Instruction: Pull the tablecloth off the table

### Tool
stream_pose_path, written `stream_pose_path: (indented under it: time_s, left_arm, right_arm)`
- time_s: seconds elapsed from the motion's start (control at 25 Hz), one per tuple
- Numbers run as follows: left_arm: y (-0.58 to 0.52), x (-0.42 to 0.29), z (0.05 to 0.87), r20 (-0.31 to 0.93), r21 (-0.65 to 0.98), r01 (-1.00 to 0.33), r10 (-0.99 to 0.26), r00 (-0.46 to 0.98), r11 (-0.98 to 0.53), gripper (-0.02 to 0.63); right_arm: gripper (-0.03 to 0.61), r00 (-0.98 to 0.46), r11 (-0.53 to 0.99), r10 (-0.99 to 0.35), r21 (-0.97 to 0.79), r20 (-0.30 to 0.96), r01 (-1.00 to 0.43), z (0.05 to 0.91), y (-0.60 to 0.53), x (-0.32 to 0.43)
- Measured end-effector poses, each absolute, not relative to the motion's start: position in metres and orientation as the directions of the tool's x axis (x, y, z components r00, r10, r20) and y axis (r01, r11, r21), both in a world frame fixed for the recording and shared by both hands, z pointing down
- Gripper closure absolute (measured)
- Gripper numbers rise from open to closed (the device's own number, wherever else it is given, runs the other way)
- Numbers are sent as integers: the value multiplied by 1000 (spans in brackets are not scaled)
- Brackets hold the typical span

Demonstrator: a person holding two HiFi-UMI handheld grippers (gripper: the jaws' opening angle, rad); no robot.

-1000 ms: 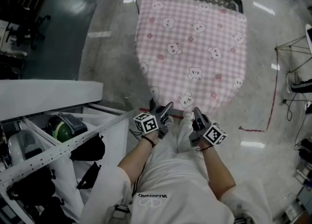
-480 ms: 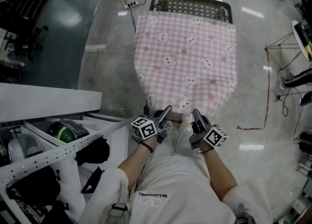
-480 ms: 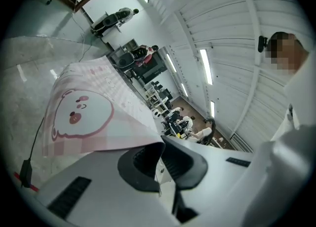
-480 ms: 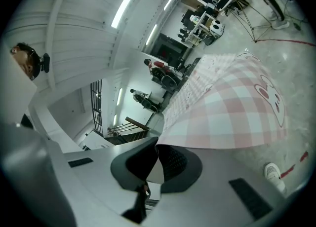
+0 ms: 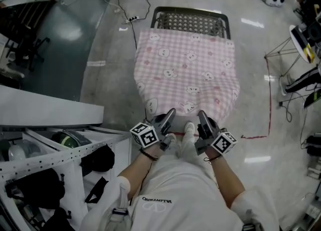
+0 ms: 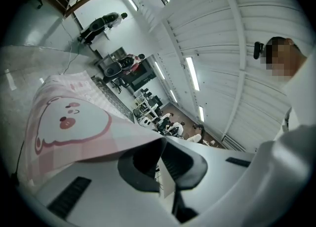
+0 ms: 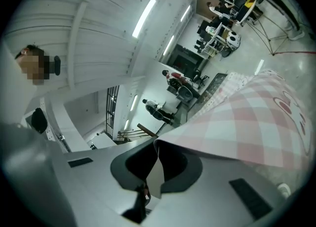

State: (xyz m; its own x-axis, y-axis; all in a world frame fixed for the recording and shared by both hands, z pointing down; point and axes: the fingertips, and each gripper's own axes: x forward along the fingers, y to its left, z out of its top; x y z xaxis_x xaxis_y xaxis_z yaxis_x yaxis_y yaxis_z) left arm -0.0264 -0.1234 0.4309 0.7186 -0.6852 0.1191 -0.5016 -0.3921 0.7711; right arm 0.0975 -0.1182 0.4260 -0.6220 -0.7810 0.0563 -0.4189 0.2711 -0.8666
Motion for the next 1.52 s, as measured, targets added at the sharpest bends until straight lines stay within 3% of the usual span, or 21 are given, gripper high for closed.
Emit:
stream_pose_path:
  time_s: [1.08, 1.52]
  left_arm:
    - [-112, -19, 202, -202, 605, -410, -630, 750, -682, 609]
    - [-112, -15, 165, -254, 564, -388, -601, 758, -729, 609]
  right_arm:
    - [553, -612, 608, -713, -737, -342, -297, 198, -115, 97]
    - [551, -596, 643, -695, -718, -402, -266, 166, -116, 101]
